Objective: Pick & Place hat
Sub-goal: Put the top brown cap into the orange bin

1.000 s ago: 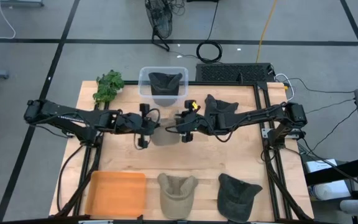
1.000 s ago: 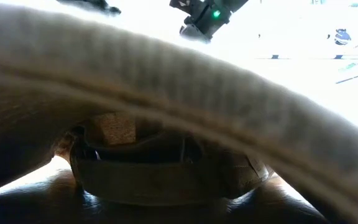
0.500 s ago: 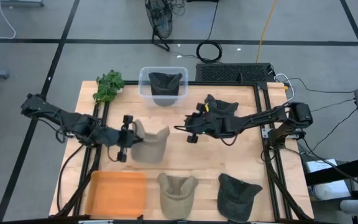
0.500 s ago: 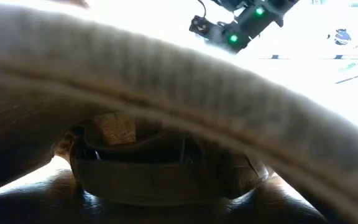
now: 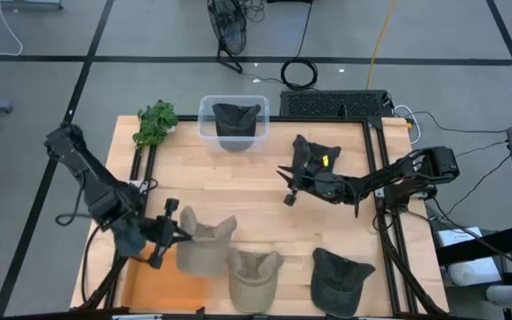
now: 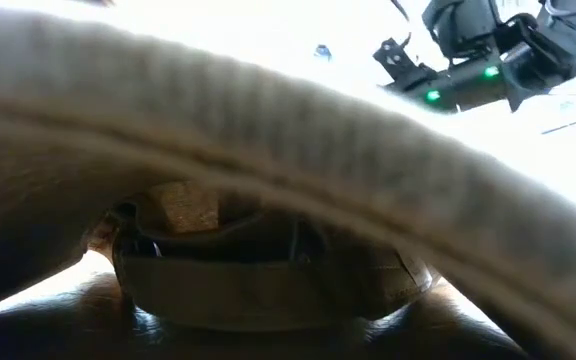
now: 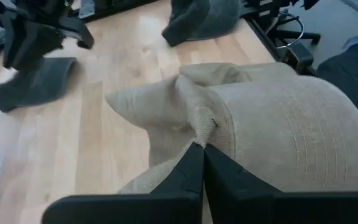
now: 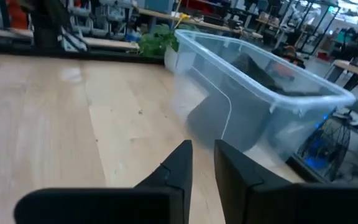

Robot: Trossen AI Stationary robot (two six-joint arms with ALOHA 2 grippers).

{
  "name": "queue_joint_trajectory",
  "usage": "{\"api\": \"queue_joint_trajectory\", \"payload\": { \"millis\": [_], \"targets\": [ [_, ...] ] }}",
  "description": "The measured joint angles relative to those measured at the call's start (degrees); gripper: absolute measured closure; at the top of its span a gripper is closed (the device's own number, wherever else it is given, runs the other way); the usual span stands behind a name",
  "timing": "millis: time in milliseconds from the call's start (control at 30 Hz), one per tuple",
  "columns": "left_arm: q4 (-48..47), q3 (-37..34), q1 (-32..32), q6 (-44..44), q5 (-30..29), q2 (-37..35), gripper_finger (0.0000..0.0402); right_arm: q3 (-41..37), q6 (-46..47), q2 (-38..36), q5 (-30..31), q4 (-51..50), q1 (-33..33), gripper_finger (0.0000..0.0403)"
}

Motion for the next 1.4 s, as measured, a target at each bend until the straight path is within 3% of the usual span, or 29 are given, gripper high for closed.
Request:
{"api": "queue_joint_trajectory", "payload": {
  "millis": [233,700,1133,1400],
  "targets": [
    [-2.0,0.0,-7.9,-11.2,-4.6,1.9,0.0398,-2.6,5.0,0.0,0.0,2.5,0.0,0.0360],
    [-3.3,0.0,-18.6,-17.7,-12.7,2.3,0.0398,-2.6,-0.5,0.0,0.1,4.5,-1.3,0.0360],
    [-4.7,0.0,-23.6,-35.2,-15.8,9.0,0.0398,-2.6,-8.4,0.0,-0.1,12.8,-4.1,0.0360],
    [-4.3,0.0,-25.3,-45.3,-16.1,13.0,0.0397,-2.6,-8.3,0.0,-0.1,14.7,-6.6,0.0360]
  ]
}}
